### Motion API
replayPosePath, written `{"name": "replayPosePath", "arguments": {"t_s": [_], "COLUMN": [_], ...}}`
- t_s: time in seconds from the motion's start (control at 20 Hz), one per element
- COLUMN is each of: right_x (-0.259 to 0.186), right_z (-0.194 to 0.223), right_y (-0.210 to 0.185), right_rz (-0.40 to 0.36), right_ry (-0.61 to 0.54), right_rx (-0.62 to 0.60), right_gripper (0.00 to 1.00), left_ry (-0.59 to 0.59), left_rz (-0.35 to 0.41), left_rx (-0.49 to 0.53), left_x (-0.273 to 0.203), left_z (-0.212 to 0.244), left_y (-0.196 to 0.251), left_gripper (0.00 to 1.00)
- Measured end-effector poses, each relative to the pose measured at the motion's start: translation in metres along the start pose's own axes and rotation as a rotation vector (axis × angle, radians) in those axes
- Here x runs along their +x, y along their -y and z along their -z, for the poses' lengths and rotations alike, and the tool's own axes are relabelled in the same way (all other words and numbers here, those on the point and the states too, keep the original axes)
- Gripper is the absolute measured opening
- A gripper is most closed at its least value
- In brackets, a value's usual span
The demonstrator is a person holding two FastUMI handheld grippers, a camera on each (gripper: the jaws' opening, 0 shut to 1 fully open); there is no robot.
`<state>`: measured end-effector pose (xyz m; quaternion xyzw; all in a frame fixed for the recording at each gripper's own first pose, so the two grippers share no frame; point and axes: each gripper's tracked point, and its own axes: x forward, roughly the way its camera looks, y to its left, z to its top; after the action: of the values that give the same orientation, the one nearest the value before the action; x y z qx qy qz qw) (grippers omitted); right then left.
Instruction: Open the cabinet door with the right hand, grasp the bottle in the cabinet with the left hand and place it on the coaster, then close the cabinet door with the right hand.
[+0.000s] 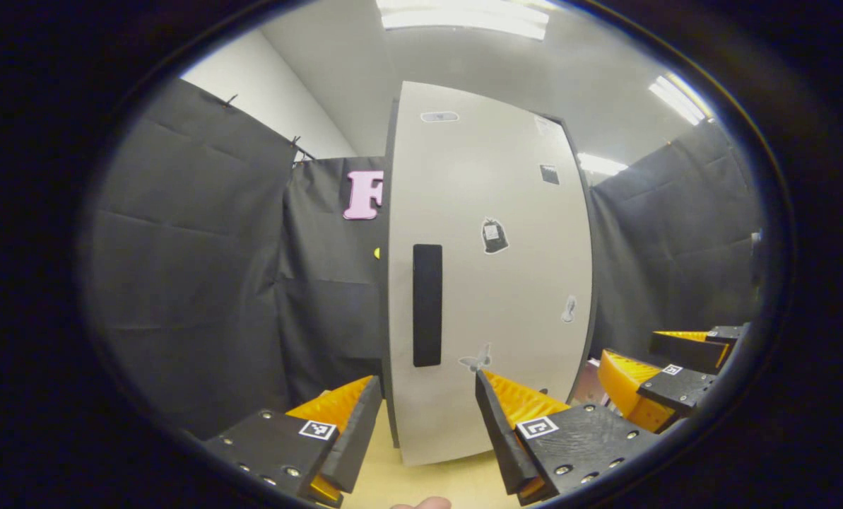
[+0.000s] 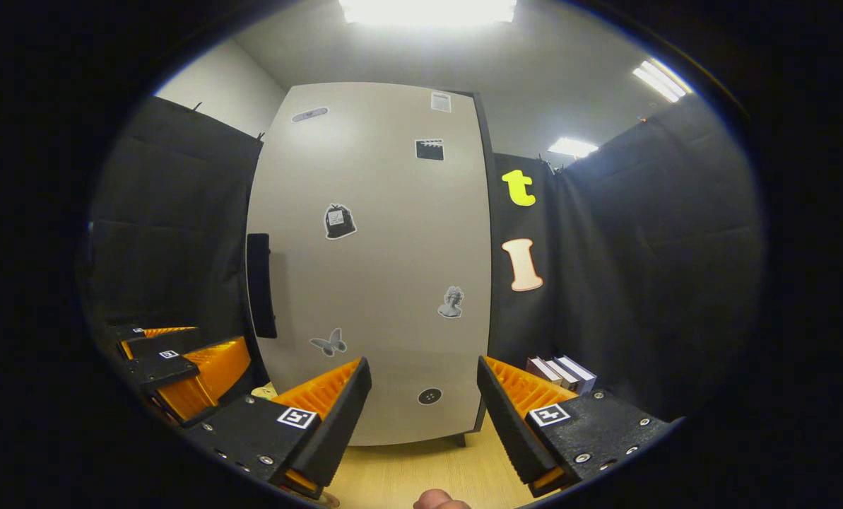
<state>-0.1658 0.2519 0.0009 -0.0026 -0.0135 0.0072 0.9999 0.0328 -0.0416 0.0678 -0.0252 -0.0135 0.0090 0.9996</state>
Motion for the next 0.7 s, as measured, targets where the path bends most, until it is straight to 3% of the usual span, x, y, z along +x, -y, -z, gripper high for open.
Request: {"name": "replayPosePath", "arguments": {"t_s": [0.4, 0.7], "right_x": [-0.005, -0.006], "right_z": [0.004, 0.001], "right_y": [-0.009, -0.010], "right_rz": [-0.023, -0.012], "right_ry": [-0.006, 0.012], "right_rx": [-0.027, -0.028], "right_gripper": [0.92, 0.93], "left_ry": [-0.030, -0.055], "left_rz": [-0.020, 0.038], "left_rx": [-0.028, -0.052], "left_x": [-0.003, -0.003], "left_z": [0.013, 0.015], "left_y": [-0.004, 0.006], "left_gripper": [0.77, 0.77]}}
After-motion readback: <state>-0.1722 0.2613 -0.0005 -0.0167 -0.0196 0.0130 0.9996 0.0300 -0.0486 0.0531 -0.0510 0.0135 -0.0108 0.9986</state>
